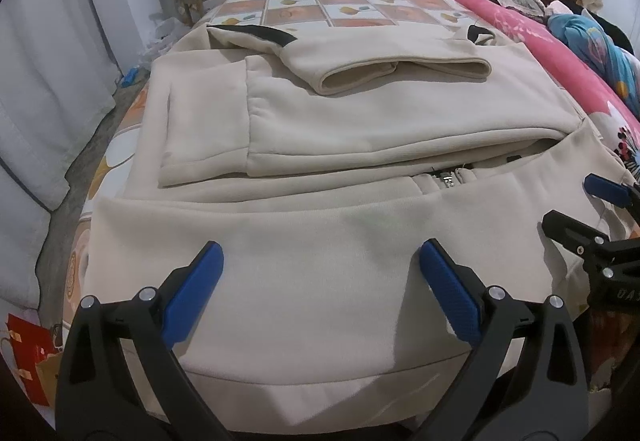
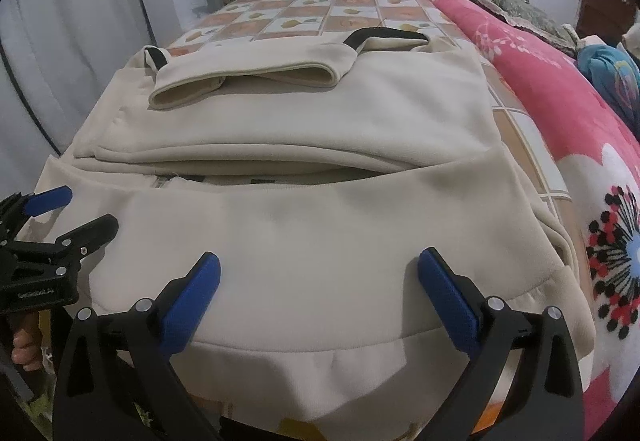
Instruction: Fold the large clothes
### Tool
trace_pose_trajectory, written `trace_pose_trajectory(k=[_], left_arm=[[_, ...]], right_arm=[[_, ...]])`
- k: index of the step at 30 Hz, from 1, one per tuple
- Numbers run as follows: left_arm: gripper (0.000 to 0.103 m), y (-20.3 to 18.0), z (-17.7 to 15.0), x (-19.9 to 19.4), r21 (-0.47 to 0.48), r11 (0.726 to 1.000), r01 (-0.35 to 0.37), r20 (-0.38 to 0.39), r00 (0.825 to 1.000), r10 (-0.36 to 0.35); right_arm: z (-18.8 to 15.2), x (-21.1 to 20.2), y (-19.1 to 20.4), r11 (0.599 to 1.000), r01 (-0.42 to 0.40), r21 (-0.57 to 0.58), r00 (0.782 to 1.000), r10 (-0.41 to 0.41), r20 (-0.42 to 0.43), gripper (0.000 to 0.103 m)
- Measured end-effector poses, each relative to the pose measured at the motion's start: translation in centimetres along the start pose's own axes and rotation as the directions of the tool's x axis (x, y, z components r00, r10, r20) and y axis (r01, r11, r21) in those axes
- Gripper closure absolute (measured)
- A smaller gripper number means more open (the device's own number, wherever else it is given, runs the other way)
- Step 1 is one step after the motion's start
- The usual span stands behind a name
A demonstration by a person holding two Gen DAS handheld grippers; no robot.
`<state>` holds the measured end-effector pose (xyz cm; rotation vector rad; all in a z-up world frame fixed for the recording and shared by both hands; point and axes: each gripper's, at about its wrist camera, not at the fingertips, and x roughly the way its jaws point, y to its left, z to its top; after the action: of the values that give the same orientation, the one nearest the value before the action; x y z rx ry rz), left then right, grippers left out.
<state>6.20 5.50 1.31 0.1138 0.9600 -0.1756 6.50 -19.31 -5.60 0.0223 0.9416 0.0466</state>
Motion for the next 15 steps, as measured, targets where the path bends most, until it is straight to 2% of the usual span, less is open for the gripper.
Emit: trace_pose_trajectory(k=[5,11,12,14,15], left_arm=[[0.007,0.4,0.1,-0.1,0.003,1.0,0.009,0.005,1.0,-0.009],[0.009,3.4,-1.1,-4.2,-0.028,1.0,-0.012,0.163,0.986,0.016],[0.01,4.1,-1.4,-4.6,-0.039,0.999,-0.011,0.174,0.985,0.017],[0.025,6.0,-1.9,-5.2,-0.082,0.997,-0.004,0.184,0.983,0.019],[0.026,6.9,-2.0,-5.1,-0.106,0.994,0.002,0.179,0.984,0.017]], right_arm=[[0.0,-0.1,-0.2,1.0,-0.019,0.001,1.0,0.019,0.002,0.007],[-0.2,-0.1,-0.1,0.999,-0.019,-0.036,1.0,0.019,0.014,0.007],[-0.2,0.0,0.0,0.999,-0.015,-0.04,1.0,0.015,0.017,0.007],[-0.2,0.0,0.0,0.999,-0.012,-0.038,1.0,0.013,0.019,0.007],[-0.1,0.0,0.0,0.999,-0.013,-0.037,1.0,0.013,0.018,0.007]])
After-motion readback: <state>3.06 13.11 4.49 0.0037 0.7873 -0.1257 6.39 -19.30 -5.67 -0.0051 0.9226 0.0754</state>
